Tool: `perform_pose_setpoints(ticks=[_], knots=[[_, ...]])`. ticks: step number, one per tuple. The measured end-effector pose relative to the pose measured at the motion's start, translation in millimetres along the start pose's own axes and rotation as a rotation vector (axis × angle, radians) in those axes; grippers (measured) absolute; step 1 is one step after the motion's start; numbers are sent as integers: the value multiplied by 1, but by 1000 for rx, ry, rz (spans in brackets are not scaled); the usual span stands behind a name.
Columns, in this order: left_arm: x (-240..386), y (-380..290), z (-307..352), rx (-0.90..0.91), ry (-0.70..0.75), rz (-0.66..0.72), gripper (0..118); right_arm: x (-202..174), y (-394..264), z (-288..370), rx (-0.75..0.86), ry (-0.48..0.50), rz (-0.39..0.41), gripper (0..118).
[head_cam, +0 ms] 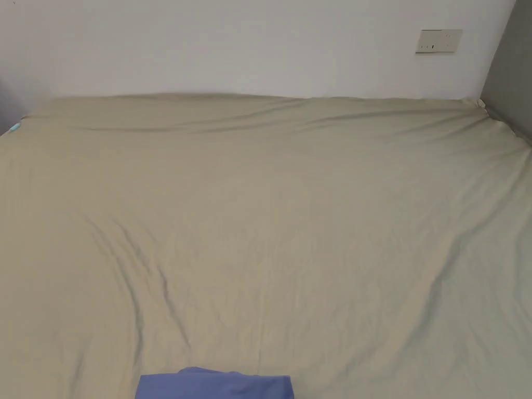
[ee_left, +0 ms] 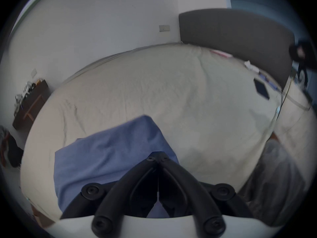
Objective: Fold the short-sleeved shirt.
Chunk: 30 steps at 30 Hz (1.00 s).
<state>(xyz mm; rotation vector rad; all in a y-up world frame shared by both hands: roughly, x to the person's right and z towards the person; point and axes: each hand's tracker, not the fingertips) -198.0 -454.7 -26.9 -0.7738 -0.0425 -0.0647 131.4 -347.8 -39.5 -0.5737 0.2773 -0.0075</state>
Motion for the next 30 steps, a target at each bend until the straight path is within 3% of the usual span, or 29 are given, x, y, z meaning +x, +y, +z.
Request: perform_pose_setpoints(ticks=[4,12,17,23,27,30], knots=[[-40,32,46,133,66,64,0,-6,9,6,40,18,18,6],[-146,67,164,401,161,368,0,-29,31,18,162,71,46,6],[-171,50,213,437,293,353,0,-52,42,18,197,157,58,6],[-198,15,237,393,350,420,0,-127,48,-21,113,367,174,6],[-217,-10,237,334,319,514,0,-196,22,-74,-5,567,170,6],[-228,-22,229,279,289,551,0,-239,-16,-125,-152,630,176,6]])
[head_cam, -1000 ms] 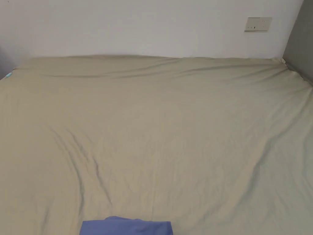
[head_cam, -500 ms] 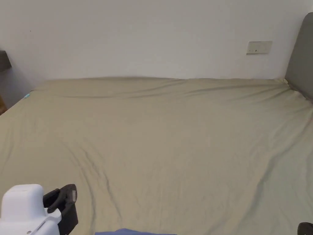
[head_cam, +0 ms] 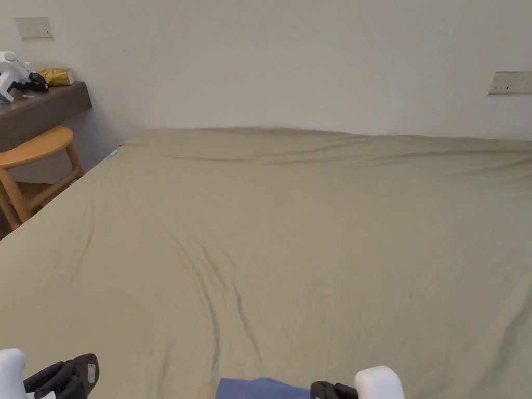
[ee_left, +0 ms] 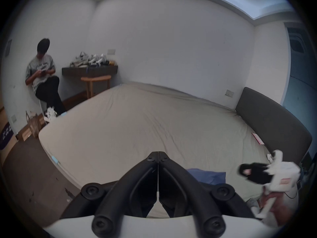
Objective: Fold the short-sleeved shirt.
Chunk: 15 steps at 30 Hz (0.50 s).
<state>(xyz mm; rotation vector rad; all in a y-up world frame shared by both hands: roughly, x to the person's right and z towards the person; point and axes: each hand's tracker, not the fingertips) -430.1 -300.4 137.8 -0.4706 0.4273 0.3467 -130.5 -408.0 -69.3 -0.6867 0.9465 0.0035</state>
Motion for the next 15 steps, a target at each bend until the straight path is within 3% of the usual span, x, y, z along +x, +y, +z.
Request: perform_pose_setpoints(ticks=[2,4,7,9,10,11,12,13,15], knots=[[-1,-3,-10,-79,5,-22,2,7,-20,-42,-119,40,-34,6],[-4,-9,-20,-112,-13,-100,7,15,-39,-68,-204,-19,-56,6],[5,-13,-33,-131,-46,-161,8,35,-65,-83,-220,25,-135,6],[14,-15,-44,-163,-74,-165,31,44,-69,-77,-172,50,-152,5],[16,-15,-52,-186,-93,-159,50,50,-69,-78,-180,65,-180,5],[18,-17,-61,-216,-126,-149,81,56,-70,-79,-182,84,-214,4],[16,-21,-72,-248,-166,-131,102,64,-73,-81,-181,104,-247,4],[15,-24,-83,-277,-213,-109,113,70,-76,-80,-175,127,-277,4],[10,-32,-108,-347,-325,-52,114,84,-83,-82,-158,187,-356,4]])
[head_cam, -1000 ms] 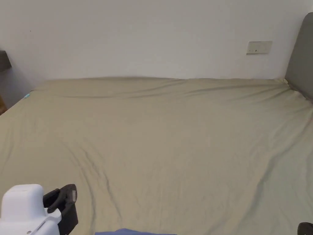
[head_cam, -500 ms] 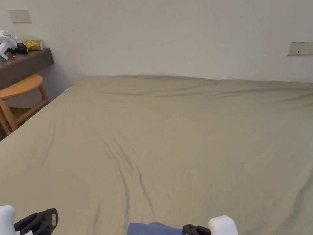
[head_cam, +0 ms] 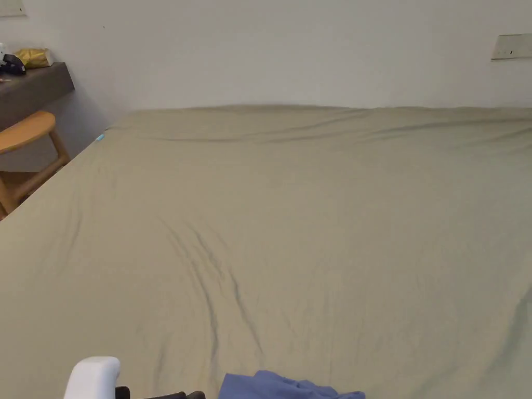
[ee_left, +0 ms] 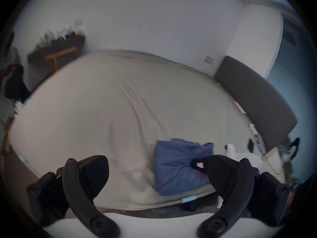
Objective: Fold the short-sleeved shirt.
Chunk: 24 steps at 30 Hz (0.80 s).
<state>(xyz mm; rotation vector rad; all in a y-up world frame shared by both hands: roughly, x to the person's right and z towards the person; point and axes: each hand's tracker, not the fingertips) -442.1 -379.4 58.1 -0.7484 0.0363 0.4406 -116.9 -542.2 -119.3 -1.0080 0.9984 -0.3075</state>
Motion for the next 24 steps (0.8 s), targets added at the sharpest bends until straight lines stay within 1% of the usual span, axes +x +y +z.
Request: perform_pose_setpoints(ticks=[1,2,6,9,11,13,16,18,20,21,22,24], knots=[[-1,1,-11,-31,-52,19,114,6,-1,0,8,27,-28,4],[-10,-1,-24,-59,-109,46,114,3,-2,7,13,48,-45,4],[-37,-6,-87,-215,-252,160,114,17,-3,9,12,90,-32,4],[-54,-10,-123,-281,-332,316,114,24,-1,10,2,120,-37,4],[-56,-12,-137,-271,-400,346,114,29,0,11,-3,136,-41,4],[-58,-15,-152,-327,-468,369,114,32,1,13,-5,141,-39,4],[-63,-31,-184,-441,-547,442,113,32,0,11,-9,152,-34,4],[-64,-33,-190,-385,-734,541,113,31,-1,11,-1,153,-17,4],[-64,-37,-199,-384,-677,597,113,30,-2,11,4,151,-10,4],[-55,-37,-194,-350,-716,603,111,30,-3,11,10,151,-10,4],[-52,-37,-194,-328,-707,590,102,31,-5,12,23,157,-11,4],[-46,-37,-194,-330,-536,518,42,33,-8,15,46,182,-24,4]])
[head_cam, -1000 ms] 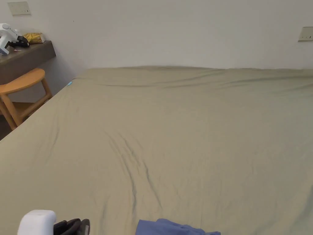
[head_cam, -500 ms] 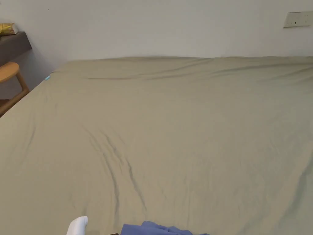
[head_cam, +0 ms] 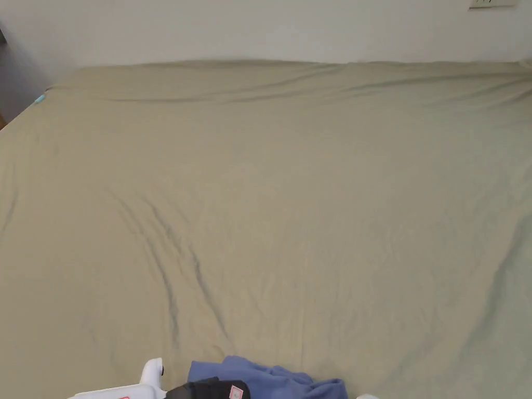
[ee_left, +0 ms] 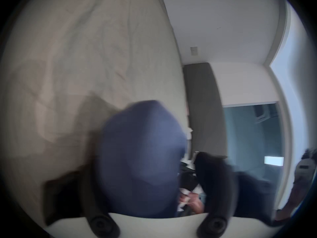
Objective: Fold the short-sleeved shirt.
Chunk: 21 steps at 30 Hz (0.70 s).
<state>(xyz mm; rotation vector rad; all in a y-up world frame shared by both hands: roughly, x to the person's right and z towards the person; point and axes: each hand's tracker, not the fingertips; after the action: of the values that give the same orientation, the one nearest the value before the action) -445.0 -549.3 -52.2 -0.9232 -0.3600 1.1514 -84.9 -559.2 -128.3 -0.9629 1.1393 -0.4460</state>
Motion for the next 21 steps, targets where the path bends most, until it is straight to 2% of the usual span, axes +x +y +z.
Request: perform_pose_setpoints(ticks=[1,2,3,8,12,21], knots=[[2,0,0,6,87,-33,34,2,-1,2,9,21,-20,4],[-5,0,0,7,74,-3,34,5,-2,4,8,25,-40,5],[-11,1,1,-12,-69,73,34,8,-3,7,20,45,-70,5],[-14,12,5,-40,5,6,34,7,3,22,16,30,-127,7],[15,14,23,-79,104,-110,32,-6,13,43,41,-43,-92,7],[-36,48,139,16,266,-72,31,-22,25,75,151,-72,-83,7]])
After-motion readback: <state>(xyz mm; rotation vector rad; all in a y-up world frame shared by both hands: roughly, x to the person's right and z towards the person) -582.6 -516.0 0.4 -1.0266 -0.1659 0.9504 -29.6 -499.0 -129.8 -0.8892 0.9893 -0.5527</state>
